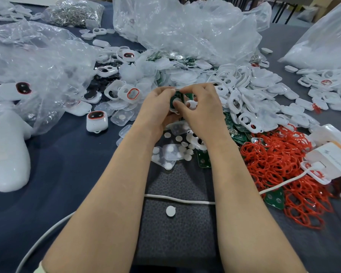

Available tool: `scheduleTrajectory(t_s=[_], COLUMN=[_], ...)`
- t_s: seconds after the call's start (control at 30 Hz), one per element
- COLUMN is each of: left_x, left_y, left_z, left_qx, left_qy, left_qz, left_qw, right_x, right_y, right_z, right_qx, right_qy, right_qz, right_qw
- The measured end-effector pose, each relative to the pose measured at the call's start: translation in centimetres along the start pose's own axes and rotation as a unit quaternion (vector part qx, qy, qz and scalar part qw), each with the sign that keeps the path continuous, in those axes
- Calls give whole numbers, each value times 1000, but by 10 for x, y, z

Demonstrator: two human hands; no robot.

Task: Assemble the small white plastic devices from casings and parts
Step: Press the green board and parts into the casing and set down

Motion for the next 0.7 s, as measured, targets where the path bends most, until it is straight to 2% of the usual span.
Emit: scheduleTrajectory(t_s=[0.2, 0.37, 0.53, 0.7], left_x=[-2, -3, -11, -13], left_y=[0, 3, 1, 1], left_z=[-4, -7, -6, -5], left_qx=[-17, -30, -20, -14], left_qy=[25, 20, 21, 24], left_qz=[21, 30, 73, 95], left_qw=[999, 999, 997, 995], right_x=[3, -19, -33, -35], right_y=[1, 4, 4, 2], right_z=[-2, -31, -8, -5], right_qx=[4, -72, 28, 43], right_qy=[-2, 6, -80, -68], right_qz=[-13, 47, 78, 94], right_qw=[1000, 996, 993, 992])
Point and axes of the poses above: each hand's wrist, its own y-axis towards the middle knuckle, its own z-axis out of the palm, x = y × z, the point moved 10 cm from there along y, towards the middle knuckle, and after that the axes turned 1 degree about -x, right-handed, at the moved point
